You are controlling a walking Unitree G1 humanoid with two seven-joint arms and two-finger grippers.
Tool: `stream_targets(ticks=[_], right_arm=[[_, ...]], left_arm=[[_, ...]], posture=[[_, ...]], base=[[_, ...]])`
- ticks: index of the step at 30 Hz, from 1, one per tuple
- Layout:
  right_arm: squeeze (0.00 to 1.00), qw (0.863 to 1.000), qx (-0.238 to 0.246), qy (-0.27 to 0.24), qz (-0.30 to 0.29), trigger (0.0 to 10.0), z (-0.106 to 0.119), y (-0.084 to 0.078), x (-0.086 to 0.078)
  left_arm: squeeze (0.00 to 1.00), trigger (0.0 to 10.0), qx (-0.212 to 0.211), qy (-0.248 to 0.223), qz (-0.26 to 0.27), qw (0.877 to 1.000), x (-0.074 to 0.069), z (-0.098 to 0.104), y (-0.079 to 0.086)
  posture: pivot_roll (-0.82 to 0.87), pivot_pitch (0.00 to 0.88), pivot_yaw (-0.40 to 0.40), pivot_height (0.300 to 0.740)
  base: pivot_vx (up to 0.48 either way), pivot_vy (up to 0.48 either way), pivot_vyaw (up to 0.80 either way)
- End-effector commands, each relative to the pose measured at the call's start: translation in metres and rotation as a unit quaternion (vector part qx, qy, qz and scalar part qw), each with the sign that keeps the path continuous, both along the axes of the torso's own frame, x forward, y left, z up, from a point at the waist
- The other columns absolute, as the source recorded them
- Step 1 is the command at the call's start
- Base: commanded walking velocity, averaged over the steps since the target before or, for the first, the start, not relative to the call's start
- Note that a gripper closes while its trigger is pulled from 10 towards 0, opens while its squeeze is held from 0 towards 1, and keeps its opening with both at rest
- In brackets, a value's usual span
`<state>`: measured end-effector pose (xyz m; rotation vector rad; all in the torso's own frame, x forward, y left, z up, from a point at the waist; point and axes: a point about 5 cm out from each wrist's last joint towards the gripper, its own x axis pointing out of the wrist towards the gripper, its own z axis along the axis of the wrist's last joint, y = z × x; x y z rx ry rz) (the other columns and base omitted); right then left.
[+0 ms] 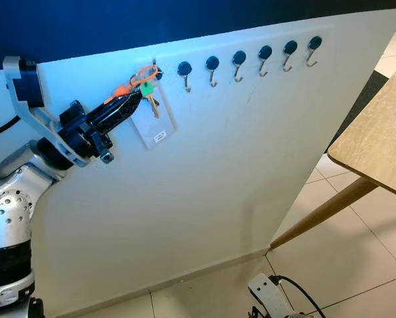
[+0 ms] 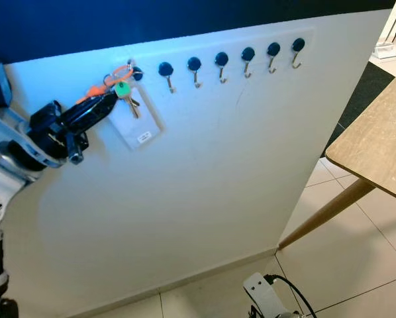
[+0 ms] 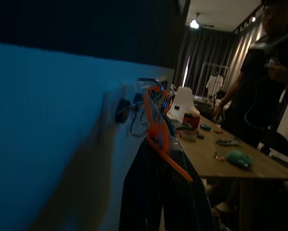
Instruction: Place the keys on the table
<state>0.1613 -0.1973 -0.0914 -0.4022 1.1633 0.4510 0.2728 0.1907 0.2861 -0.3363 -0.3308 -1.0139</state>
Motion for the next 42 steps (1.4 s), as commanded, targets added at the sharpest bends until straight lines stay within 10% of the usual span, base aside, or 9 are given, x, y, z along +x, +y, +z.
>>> stream_targets(ticks=[1, 15, 28, 42], right_arm=[[0.00, 0.999, -0.004, 0.048, 0.006, 10.0, -0.010, 0.002, -0.026], [0.00, 0.999, -0.008, 0.047, 0.010, 10.0, -0.010, 0.000, -0.025], [0.00, 0.999, -0.011, 0.046, 0.012, 10.0, -0.009, -0.002, -0.024], [0.00, 0.999, -0.008, 0.044, 0.009, 10.0, -0.009, -0.001, -0.022]], left_arm=[[0.00, 10.0, -0.023, -0.015, 0.012, 1.000, 0.000, 0.010, 0.008], [0.00, 10.0, 0.005, 0.007, 0.004, 1.000, -0.004, 0.002, 0.009], [0.00, 10.0, 0.116, 0.105, -0.023, 0.987, -0.018, -0.064, 0.001], [0.00, 10.0, 0.117, 0.118, 0.042, 0.985, 0.009, -0.088, -0.024]], posture=[[-0.06, 0.074, 0.058, 0.740], [-0.05, 0.067, 0.050, 0.740], [-0.05, 0.068, 0.044, 0.740], [-0.06, 0.073, 0.047, 0.740]], base=[[0.000, 0.000, 0.00], [0.000, 0.000, 0.00], [0.000, 0.000, 0.00], [0.000, 0.000, 0.00]])
